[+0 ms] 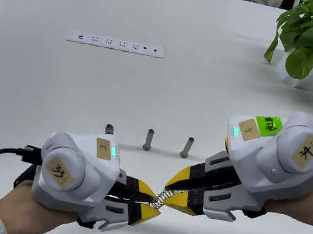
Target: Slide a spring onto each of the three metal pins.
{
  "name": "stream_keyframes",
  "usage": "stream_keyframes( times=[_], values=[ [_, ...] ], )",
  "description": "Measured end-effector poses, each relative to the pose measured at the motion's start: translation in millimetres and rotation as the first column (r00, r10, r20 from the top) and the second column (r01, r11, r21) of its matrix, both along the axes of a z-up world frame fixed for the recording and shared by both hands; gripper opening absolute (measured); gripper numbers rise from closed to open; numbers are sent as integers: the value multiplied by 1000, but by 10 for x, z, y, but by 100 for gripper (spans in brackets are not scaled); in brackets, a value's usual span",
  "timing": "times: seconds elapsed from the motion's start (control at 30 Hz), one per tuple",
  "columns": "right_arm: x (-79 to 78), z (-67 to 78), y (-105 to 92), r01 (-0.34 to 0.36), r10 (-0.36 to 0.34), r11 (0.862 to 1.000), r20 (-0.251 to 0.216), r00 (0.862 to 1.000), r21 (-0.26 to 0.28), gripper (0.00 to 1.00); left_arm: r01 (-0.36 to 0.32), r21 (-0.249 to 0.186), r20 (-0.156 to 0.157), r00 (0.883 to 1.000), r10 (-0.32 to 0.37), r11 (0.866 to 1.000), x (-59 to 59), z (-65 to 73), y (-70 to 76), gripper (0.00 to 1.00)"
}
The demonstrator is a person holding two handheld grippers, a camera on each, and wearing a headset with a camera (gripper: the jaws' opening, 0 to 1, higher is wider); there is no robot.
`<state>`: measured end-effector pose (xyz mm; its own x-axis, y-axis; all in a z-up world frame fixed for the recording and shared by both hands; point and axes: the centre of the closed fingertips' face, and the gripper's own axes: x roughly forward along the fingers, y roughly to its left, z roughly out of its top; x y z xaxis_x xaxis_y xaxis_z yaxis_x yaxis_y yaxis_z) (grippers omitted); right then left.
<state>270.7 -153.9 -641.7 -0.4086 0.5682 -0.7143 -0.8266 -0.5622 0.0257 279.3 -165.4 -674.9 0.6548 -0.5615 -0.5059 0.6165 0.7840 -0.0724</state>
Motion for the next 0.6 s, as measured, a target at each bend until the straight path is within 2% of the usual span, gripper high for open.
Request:
stream_keyframes(
  times=[0.33,0.4,0.43,0.5,0.6],
  values=[
    [13,15,-12,-40,40,999,21,999,-6,12,11,8,11,1000,-11,1000,2,30,-13,9],
    [-2,43,-16,-54,54,998,7,999,-12,16,14,7,20,1000,-14,1000,3,46,-18,9],
    [2,64,1,-57,57,998,10,998,-12,22,21,6,26,999,-21,1000,3,58,-28,9],
    [13,75,1,-98,99,995,44,994,-28,21,26,7,31,999,-26,1000,7,71,-41,9],
    [-16,51,-22,-133,137,988,45,990,-79,20,30,4,38,999,-30,1000,17,83,-55,9]
  ],
)
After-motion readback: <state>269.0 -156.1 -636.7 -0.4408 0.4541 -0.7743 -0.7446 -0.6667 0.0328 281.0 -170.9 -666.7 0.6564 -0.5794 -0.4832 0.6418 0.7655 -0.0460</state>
